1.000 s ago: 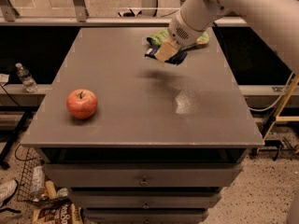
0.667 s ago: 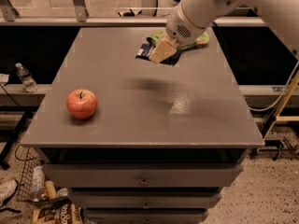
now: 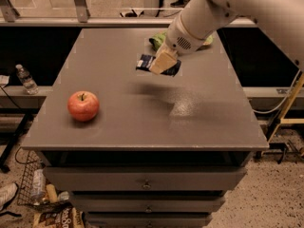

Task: Move rxbar blueberry near apple

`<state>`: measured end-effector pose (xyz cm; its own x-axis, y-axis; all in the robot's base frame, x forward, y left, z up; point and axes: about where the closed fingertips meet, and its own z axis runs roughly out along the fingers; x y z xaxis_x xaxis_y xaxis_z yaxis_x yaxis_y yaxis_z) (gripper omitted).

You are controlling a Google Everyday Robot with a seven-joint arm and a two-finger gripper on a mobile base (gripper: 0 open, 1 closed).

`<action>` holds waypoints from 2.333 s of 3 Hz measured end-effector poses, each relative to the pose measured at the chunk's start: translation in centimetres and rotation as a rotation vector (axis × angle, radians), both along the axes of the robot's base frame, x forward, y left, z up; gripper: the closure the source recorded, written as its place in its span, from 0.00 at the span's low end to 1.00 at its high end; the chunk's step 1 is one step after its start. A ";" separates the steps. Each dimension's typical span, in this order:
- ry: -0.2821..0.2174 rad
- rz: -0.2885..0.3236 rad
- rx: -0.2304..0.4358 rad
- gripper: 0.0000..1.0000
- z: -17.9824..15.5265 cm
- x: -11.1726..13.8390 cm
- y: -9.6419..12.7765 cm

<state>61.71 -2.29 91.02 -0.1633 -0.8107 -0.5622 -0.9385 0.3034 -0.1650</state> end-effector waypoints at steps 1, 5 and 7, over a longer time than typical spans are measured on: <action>0.028 0.130 0.008 1.00 -2.9 -3.0 3.5; 0.087 0.381 0.028 0.83 -6.9 -8.2 10.4; 0.090 0.387 0.026 0.38 -7.1 -8.4 10.6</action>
Offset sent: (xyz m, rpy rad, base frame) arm -0.0724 0.0872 -0.0542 0.0405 0.0533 0.3230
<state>53.33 8.33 83.95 0.1017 -0.8075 -0.5810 -0.9947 -0.0721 -0.0739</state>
